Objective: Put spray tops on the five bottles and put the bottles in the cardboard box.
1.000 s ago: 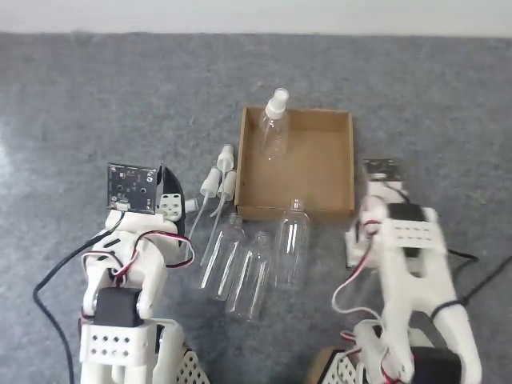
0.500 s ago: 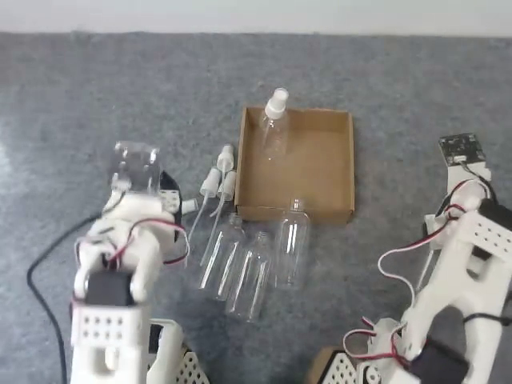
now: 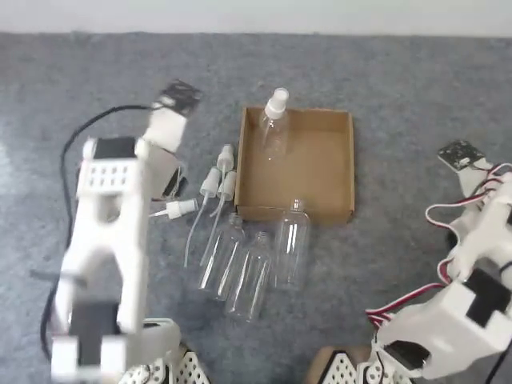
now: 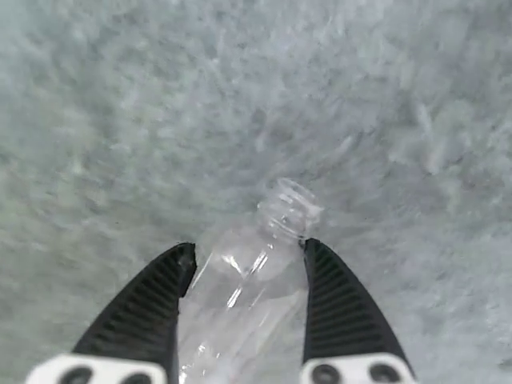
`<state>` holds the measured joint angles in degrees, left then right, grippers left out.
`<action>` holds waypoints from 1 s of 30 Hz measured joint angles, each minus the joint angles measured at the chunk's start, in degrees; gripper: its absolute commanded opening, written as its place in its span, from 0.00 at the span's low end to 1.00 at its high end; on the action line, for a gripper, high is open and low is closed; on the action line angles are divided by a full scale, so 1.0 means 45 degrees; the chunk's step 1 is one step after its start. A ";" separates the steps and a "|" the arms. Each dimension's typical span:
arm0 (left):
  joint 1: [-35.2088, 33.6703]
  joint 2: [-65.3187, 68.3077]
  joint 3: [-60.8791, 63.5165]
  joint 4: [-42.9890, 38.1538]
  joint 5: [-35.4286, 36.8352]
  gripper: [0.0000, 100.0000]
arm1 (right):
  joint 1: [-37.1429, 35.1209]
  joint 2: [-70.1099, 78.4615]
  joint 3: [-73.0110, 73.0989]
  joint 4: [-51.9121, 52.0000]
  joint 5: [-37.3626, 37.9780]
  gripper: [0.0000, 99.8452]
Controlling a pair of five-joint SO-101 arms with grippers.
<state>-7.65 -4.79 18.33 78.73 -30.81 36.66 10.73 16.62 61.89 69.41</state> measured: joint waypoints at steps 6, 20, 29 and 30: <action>-0.0137 0.3302 -0.1778 0.0410 -0.3106 0.15 | 0.0078 0.0547 -0.0527 0.0000 0.0742 0.01; 0.0059 0.5255 -0.1993 -0.1465 -0.4396 0.14 | 0.0078 0.0567 -0.0391 -0.0039 0.0801 0.01; -0.0039 0.5158 -0.1758 -0.1309 -0.4415 0.15 | 0.0078 0.0547 -0.0313 -0.0098 0.0508 0.01; 0.0020 0.4728 -0.1778 -0.1153 -0.4415 0.15 | 0.0078 0.0547 -0.0313 -0.0176 0.0117 0.01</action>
<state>-7.56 16.48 10.33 73.54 -50.68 37.01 13.19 15.21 61.10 69.93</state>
